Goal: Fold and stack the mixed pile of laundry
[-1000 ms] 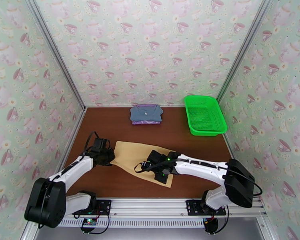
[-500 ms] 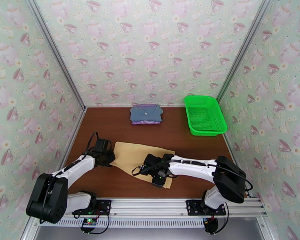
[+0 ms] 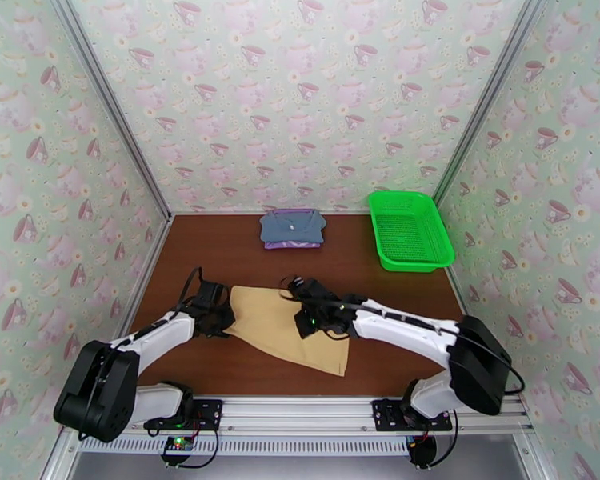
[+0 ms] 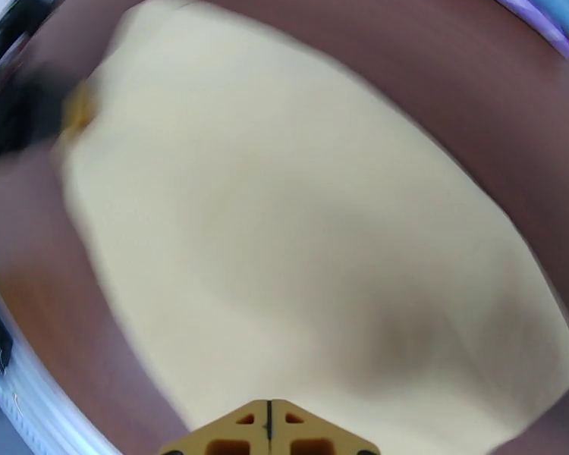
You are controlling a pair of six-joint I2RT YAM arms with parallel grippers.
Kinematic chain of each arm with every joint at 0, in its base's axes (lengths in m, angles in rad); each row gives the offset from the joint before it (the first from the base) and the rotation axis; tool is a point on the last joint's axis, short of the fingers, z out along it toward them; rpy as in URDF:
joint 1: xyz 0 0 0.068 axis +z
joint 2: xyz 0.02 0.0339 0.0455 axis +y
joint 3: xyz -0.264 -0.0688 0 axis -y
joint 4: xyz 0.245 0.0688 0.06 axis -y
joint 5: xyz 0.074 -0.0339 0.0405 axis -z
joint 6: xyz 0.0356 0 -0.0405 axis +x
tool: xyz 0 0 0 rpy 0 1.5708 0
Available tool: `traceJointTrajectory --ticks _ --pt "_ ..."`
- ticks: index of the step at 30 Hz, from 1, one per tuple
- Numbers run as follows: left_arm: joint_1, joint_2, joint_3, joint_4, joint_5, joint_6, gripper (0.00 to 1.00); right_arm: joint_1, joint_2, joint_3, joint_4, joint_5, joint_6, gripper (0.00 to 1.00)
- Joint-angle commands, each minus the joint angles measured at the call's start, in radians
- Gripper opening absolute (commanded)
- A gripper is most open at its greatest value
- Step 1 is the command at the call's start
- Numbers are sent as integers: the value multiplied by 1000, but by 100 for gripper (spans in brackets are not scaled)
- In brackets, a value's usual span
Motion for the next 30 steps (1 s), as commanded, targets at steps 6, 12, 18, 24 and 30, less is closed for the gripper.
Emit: traceJointTrajectory --ticks 6,12,18,24,30 --pt "-39 -11 -74 -9 -51 -86 0 -99 72 -173 98 -78 335 0" --pt "-80 -46 -140 38 -66 -173 0 -248 128 -91 -1 -66 162 0" --pt "-163 -92 -140 29 -126 -251 0 -295 162 40 -134 -81 13 0" --pt "-165 -234 -115 -111 -231 -254 0 -267 18 -14 -114 -245 4 0" --pt "-156 -286 -85 -142 -236 -231 0 -233 52 37 71 -461 74 0"
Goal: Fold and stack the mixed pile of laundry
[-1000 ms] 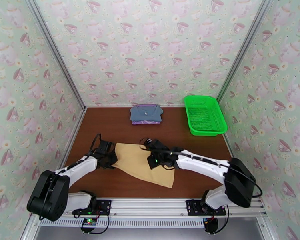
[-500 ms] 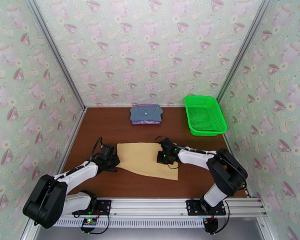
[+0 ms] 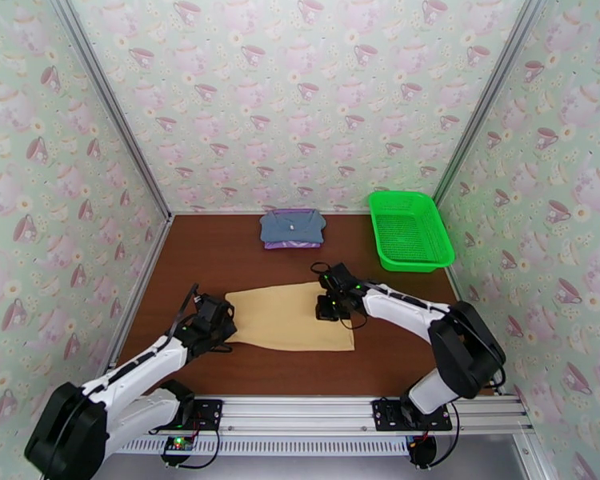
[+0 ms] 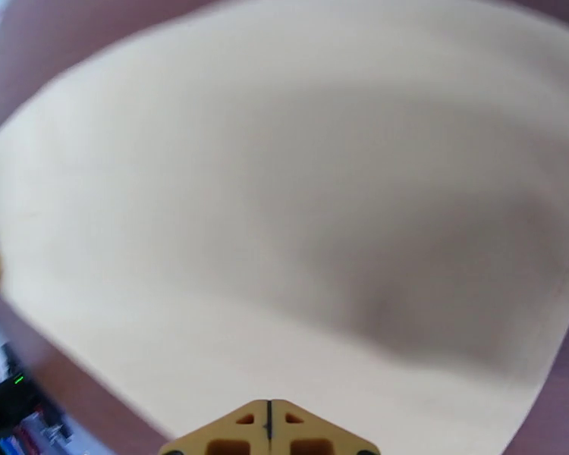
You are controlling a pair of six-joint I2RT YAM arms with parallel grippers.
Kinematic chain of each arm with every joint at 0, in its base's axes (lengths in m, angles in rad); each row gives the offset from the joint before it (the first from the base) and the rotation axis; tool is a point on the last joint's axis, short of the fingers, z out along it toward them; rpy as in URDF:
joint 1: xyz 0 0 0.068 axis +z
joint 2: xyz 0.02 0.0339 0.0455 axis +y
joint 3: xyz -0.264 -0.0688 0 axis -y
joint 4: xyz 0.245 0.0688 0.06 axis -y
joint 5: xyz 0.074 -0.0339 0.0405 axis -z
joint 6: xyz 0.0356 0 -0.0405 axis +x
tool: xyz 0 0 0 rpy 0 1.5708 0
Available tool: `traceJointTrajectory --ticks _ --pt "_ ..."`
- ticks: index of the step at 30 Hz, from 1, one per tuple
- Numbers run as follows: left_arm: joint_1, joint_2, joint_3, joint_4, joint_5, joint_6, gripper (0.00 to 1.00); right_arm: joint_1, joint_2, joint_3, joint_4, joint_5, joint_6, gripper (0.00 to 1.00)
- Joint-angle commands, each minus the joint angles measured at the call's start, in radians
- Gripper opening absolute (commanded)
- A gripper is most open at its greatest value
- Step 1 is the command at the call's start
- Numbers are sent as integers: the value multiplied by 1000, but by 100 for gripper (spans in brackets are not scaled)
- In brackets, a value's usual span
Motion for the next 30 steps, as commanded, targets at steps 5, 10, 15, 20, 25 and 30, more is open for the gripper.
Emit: traceJointTrajectory --ticks 5,10,15,20,25,30 --pt "7 30 17 -24 -16 3 0 65 175 66 261 -222 123 0" --pt "7 54 18 -19 -12 3 5 71 296 77 308 -207 168 0" --pt "5 22 61 -93 -18 16 61 72 325 61 278 -150 165 0" --pt "11 38 139 -200 -12 62 87 71 328 58 252 -139 158 0" --pt "55 197 213 -214 30 147 87 72 332 60 247 -150 148 0" --pt "84 358 310 -180 76 269 86 72 331 51 257 -154 151 0"
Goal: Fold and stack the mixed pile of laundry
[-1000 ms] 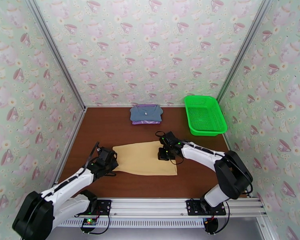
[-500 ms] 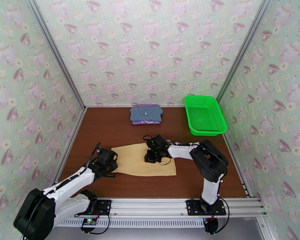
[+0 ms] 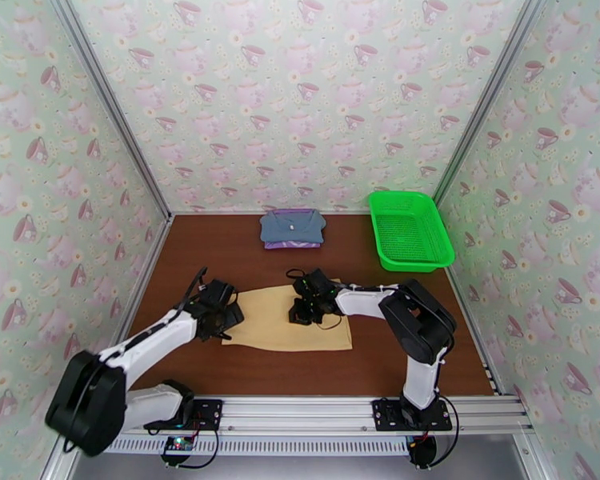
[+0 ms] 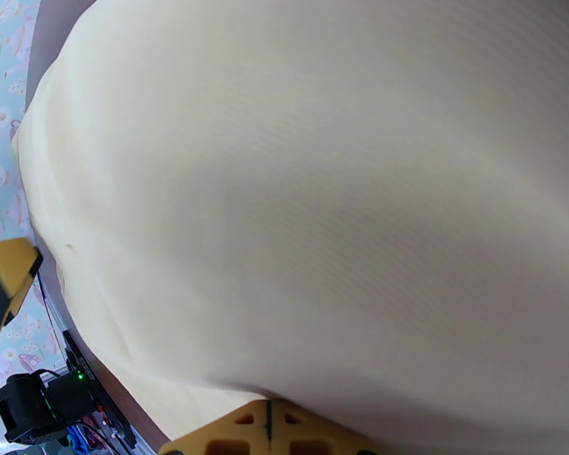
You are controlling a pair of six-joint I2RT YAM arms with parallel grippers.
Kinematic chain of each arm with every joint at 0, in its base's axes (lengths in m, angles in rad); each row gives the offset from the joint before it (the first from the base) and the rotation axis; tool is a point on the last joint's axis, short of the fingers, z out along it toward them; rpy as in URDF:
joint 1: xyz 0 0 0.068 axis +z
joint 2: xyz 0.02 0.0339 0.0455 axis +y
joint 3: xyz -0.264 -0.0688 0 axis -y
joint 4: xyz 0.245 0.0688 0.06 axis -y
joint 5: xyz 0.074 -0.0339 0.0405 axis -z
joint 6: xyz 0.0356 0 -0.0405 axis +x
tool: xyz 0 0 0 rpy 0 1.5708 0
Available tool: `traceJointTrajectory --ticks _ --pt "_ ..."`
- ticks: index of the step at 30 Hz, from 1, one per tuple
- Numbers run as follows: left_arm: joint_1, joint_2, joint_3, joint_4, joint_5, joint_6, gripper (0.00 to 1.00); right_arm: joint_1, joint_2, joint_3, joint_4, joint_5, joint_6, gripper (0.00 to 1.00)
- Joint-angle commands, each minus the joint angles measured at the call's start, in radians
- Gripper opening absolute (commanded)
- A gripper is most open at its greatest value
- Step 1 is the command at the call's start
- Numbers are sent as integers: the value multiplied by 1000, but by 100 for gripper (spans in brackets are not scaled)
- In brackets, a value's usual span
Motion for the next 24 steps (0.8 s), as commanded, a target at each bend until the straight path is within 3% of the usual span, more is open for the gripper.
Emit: traceJointTrajectory --ticks 1,8,14,19,22,24 --pt "17 85 81 4 62 124 86 -1 23 -9 -25 29 5 0" --pt "9 285 154 22 200 194 79 -2 32 -1 -40 23 5 0" --pt "-19 403 120 58 199 167 61 -1 26 5 -62 15 -6 0" --pt "-53 480 99 122 190 138 38 -1 26 -11 -43 12 4 0" --pt "-70 500 98 142 183 120 1 -1 27 -28 -27 13 8 0" --pt "-81 493 104 135 164 111 0 -1 25 -37 -16 17 13 0"
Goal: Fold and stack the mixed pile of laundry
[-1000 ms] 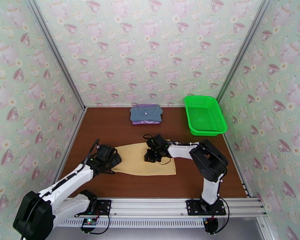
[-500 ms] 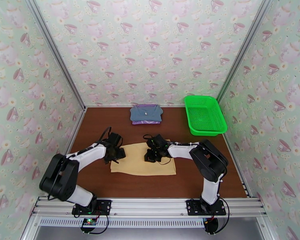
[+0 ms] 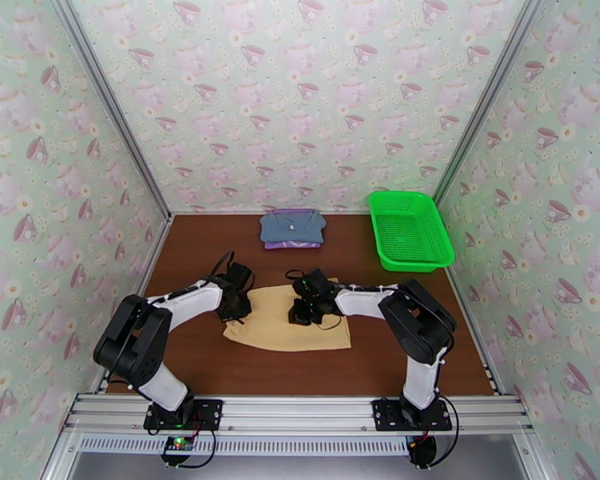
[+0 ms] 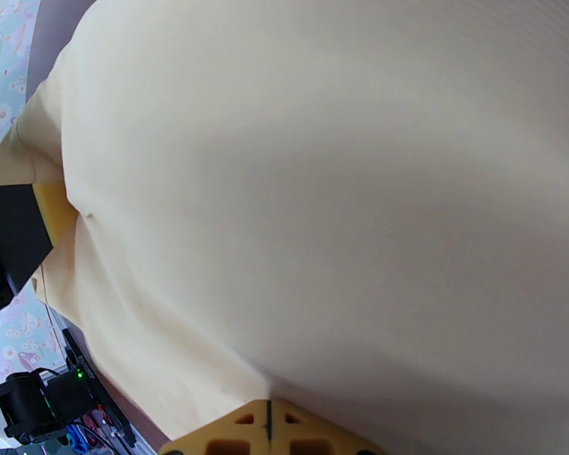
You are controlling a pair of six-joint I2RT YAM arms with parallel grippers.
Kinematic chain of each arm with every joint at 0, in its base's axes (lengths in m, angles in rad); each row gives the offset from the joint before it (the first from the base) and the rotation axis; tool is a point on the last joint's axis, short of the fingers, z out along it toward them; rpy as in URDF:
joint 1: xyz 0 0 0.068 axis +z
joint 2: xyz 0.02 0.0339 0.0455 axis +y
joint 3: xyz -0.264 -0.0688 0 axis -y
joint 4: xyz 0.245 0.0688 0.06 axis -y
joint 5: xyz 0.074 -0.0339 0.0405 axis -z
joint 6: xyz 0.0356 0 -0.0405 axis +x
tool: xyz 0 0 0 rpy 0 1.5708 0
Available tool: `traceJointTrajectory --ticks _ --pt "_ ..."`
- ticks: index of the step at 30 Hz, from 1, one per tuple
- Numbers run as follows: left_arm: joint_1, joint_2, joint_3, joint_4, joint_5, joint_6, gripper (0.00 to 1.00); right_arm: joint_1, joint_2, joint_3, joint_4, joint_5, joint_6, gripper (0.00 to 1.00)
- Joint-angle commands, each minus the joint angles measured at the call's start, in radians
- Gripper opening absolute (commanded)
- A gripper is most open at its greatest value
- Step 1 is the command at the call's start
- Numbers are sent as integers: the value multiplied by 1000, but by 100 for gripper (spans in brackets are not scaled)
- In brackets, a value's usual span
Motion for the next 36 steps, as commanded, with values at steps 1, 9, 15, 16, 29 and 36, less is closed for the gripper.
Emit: traceJointTrajectory --ticks 1,9,15,16,29,36 --pt "-33 153 -87 71 58 -27 0 -2 29 -38 -10 21 19 0" --pt "-67 -113 96 -222 -102 23 0 51 118 44 22 0 64 0" --pt "-75 -196 269 -384 -142 90 0 100 192 131 26 23 129 0" --pt "-76 -199 283 -399 -149 96 0 101 192 131 33 27 139 0" --pt "-236 -147 446 -456 -129 74 0 103 204 126 67 64 187 0" --pt "-357 -62 555 -437 -108 39 0 103 209 113 85 75 196 0"
